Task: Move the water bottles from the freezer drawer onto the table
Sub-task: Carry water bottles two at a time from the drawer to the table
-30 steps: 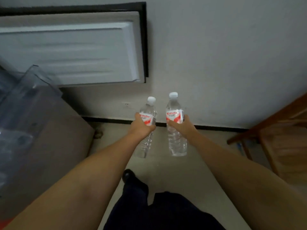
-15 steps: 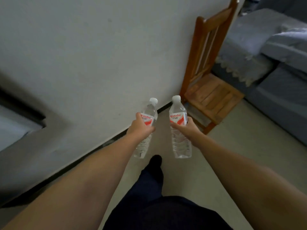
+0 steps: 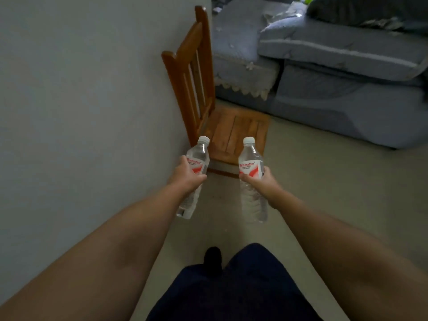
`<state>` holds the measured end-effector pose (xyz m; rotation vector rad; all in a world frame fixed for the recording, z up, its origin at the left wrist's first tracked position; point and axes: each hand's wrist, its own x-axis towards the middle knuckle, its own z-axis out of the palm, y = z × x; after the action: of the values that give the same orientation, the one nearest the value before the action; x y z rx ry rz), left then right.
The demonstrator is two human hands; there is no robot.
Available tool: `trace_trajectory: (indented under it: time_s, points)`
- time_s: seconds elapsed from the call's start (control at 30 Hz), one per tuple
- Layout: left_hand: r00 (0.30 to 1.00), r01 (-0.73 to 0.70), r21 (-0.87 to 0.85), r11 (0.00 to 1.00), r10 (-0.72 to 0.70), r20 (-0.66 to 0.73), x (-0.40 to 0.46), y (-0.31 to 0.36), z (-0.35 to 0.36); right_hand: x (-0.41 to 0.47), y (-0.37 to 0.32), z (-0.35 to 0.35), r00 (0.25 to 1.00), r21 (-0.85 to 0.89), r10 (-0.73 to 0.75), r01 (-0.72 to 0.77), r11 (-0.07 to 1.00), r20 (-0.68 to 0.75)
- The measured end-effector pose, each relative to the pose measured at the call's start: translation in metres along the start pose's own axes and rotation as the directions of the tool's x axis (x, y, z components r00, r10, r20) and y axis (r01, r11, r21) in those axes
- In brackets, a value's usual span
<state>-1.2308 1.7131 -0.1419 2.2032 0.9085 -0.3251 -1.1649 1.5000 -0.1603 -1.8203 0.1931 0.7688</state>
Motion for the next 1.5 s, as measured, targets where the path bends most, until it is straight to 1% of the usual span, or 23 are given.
trace_trajectory:
  time_s: [0.1,0.13,0.27,0.37,0.5,0.7,0.8,0.9,0.97,1.07,1.23,1.37,1.43,1.47,1.5]
  points:
    - [0.996,-0.073,0.075,0.995,0.068,0.065,0.021,0.032,0.014,0.008,-0.001,-0.025,0.998,0.08,0.014,-0.009,0.997,-0.064]
    - [0.995,-0.075,0.078,0.994,0.07,0.075,0.023,0.035,0.016,0.011,-0.002,-0.026,0.998,0.087,0.01,-0.005,0.996,-0.06]
    - [0.969,-0.189,0.162,0.969,0.156,0.194,0.042,0.096,0.05,0.028,0.005,-0.076,0.985,0.154,0.053,-0.028,0.988,-0.166]
    - [0.95,-0.259,0.204,0.944,0.211,0.228,0.055,0.142,0.073,0.044,0.004,-0.115,0.973,0.188,0.08,-0.038,0.981,-0.218]
    - [0.928,-0.323,0.206,0.924,0.266,0.262,0.082,0.218,0.111,0.074,-0.002,-0.184,0.956,0.23,0.08,-0.014,0.973,-0.281]
    - [0.904,-0.371,0.221,0.902,0.296,0.308,0.108,0.329,0.173,0.115,-0.007,-0.297,0.918,0.282,0.1,0.013,0.959,-0.383]
    - [0.895,-0.385,0.217,0.897,0.305,0.326,0.112,0.376,0.206,0.126,-0.005,-0.345,0.908,0.298,0.103,0.025,0.954,-0.406]
    - [0.869,-0.431,0.233,0.872,0.331,0.366,0.111,0.42,0.244,0.138,0.01,-0.39,0.875,0.321,0.121,0.041,0.946,-0.469]
    - [0.852,-0.46,0.235,0.856,0.35,0.391,0.11,0.448,0.267,0.14,0.012,-0.413,0.865,0.348,0.14,0.043,0.937,-0.482]
    - [0.812,-0.505,0.226,0.833,0.369,0.452,0.107,0.489,0.301,0.142,0.02,-0.447,0.835,0.401,0.191,0.038,0.915,-0.516]
    - [0.732,-0.593,0.245,0.767,0.388,0.56,0.112,0.555,0.352,0.159,0.043,-0.505,0.756,0.467,0.275,0.045,0.883,-0.593]
    - [0.662,-0.675,0.248,0.695,0.422,0.62,0.126,0.622,0.397,0.18,0.05,-0.563,0.686,0.524,0.336,0.078,0.848,-0.645]
    - [0.614,-0.73,0.26,0.632,0.438,0.657,0.134,0.67,0.425,0.192,0.048,-0.6,0.629,0.553,0.371,0.114,0.826,-0.684]
    - [0.602,-0.744,0.269,0.612,0.438,0.668,0.136,0.686,0.433,0.194,0.045,-0.611,0.611,0.56,0.382,0.123,0.819,-0.693]
    - [0.572,-0.773,0.267,0.576,0.45,0.686,0.137,0.712,0.447,0.197,0.041,-0.629,0.582,0.577,0.403,0.144,0.804,-0.707]
